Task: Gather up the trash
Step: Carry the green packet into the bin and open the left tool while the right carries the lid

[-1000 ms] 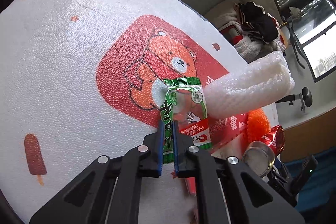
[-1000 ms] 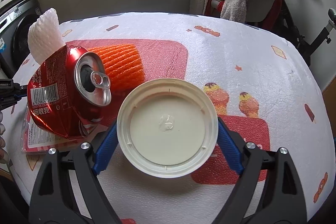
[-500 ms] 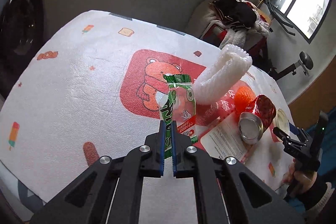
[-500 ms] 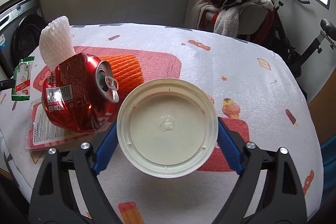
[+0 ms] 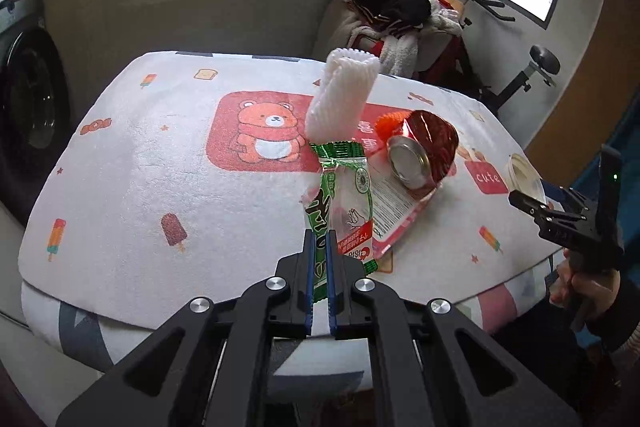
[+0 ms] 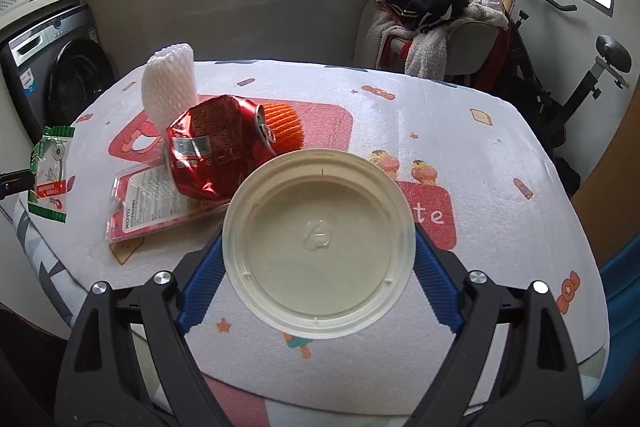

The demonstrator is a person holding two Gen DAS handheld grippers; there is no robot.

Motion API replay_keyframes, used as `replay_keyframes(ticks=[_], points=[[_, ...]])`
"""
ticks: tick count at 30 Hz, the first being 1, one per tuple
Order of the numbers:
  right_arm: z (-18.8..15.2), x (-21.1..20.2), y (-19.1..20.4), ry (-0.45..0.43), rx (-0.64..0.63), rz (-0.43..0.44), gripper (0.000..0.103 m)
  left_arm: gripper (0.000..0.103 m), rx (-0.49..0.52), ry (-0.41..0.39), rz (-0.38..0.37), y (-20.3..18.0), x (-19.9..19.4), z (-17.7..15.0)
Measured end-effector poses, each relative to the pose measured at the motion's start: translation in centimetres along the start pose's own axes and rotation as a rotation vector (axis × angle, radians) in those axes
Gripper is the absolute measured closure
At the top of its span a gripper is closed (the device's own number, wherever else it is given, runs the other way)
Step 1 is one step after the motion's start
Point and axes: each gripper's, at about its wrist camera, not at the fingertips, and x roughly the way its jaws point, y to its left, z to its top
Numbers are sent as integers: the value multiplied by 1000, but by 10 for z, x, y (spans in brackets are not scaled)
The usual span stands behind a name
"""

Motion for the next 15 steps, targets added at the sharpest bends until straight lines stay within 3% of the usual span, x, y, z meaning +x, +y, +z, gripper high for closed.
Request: replay_keyframes(ticks=[7, 15], points=[[-29, -29, 15, -19, 23, 41, 17, 97, 98, 24, -44, -33, -16, -52], [-62, -49, 27, -26, 52, 82, 17, 97, 191, 116, -115, -60, -12, -118]])
